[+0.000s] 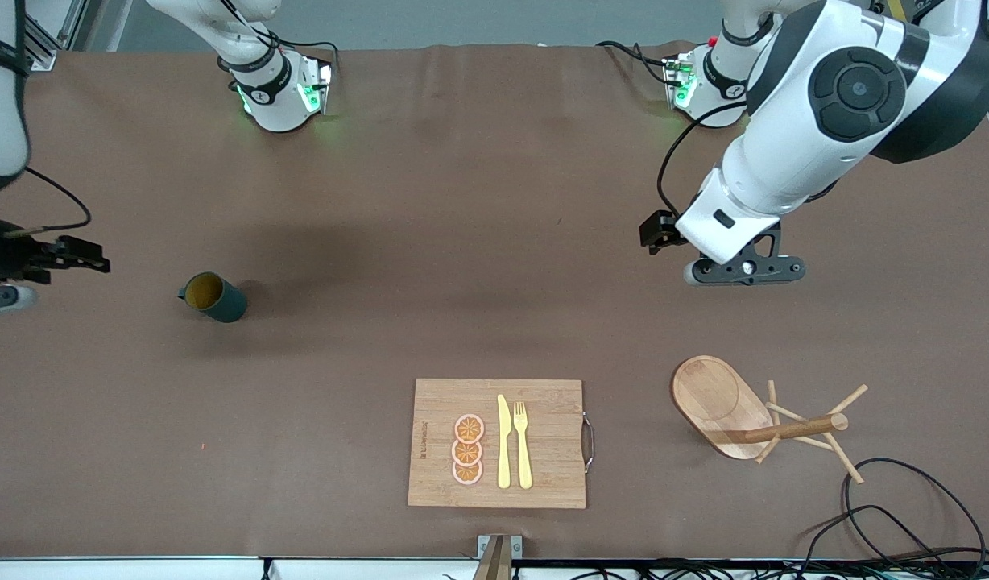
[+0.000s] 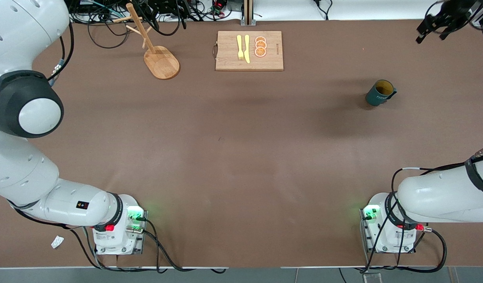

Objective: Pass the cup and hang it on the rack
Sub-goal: 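Reach the right gripper to the teal mug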

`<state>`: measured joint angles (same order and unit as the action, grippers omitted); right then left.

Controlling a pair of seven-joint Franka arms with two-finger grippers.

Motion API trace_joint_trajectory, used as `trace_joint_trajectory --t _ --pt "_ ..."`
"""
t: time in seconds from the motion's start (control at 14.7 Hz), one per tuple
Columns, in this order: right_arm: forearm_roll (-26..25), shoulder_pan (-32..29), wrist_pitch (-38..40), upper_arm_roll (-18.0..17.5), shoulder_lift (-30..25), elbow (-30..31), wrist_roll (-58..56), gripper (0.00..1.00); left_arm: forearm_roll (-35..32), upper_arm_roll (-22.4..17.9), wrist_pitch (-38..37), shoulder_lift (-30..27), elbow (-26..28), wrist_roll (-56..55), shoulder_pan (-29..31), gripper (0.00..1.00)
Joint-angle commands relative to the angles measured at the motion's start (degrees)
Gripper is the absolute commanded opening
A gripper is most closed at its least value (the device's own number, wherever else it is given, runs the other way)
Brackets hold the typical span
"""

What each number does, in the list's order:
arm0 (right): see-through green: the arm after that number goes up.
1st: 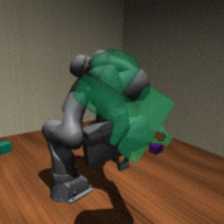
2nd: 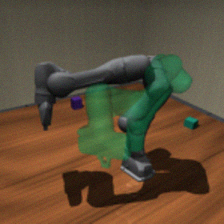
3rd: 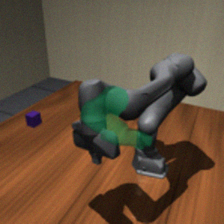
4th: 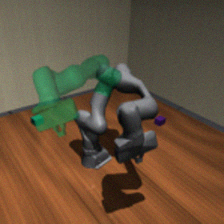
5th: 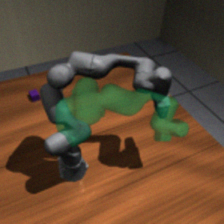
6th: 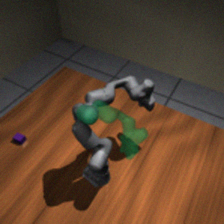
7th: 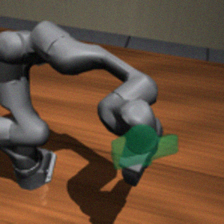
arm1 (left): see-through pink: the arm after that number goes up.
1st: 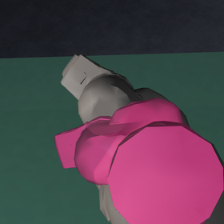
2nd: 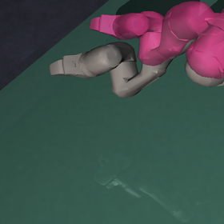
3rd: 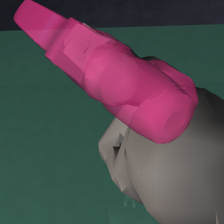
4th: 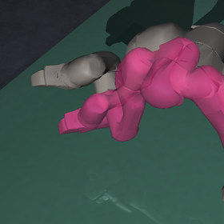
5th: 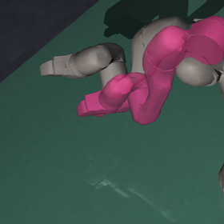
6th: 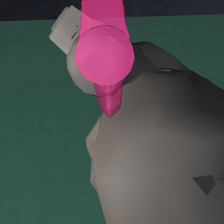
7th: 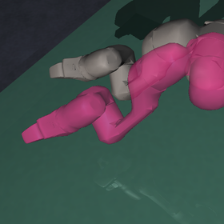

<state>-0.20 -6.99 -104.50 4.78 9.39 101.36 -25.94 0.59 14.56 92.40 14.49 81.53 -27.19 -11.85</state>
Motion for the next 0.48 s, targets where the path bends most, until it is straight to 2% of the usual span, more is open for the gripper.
trace_joint_trajectory --t 0.0,0.2,0.41 --pt "0.37 -0.39 -5.7 -0.48 0.53 4.99 -8.65 1.0 -1.03 -0.05 -0.47 -0.34 -0.4 -0.15 -0.01 1.0" --pt "0.37 0.04 -9.12 -0.65 3.35 7.17 -13.87 1.0 -1.2 -0.05 0.15 -0.43 -0.4 0.03 0.42 1.0" --pt "0.37 0.22 -19.56 -0.74 3.36 15.07 -15.45 1.0 -1.29 -0.05 1.46 -0.25 -0.4 0.03 0.6 1.0"
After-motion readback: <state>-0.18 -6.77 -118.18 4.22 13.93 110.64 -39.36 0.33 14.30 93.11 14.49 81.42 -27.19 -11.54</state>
